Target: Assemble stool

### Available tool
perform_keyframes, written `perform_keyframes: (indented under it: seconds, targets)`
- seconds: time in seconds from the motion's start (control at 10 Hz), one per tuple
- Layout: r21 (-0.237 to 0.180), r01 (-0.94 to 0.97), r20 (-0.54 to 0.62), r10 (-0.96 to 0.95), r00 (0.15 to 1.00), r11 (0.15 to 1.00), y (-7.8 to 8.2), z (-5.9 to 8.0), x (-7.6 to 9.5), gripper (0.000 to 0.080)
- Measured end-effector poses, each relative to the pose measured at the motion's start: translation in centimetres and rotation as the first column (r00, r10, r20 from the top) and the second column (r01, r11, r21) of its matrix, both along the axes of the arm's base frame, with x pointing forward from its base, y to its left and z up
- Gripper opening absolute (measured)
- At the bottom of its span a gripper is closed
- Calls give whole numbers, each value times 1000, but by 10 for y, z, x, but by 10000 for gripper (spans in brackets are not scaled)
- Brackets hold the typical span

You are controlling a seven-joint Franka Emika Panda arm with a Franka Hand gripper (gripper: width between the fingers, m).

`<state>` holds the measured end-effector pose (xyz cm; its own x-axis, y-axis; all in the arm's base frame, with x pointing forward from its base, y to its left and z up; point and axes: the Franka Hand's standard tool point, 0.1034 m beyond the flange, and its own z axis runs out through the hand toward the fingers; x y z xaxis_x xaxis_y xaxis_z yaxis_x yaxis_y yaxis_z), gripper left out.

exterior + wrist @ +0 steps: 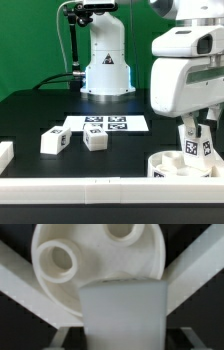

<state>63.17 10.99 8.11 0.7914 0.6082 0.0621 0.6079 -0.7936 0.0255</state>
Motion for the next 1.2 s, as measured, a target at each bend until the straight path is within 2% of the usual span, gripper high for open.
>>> perform_keyframes:
  seconds: [0.3,0.5,0.7,0.9,1.2]
  targets:
    - [13,185,-5,-185,983,983,0,0,0,337]
    - [24,373,-14,-373,928,927,2,-1,-1,337]
    - [35,554,-25,-553,833,832,4,-1,-1,337]
    - [53,764,-51,-762,645,643,3,-1,-1,337]
    - [55,930,-83,-926,368,364,4,-1,-2,337]
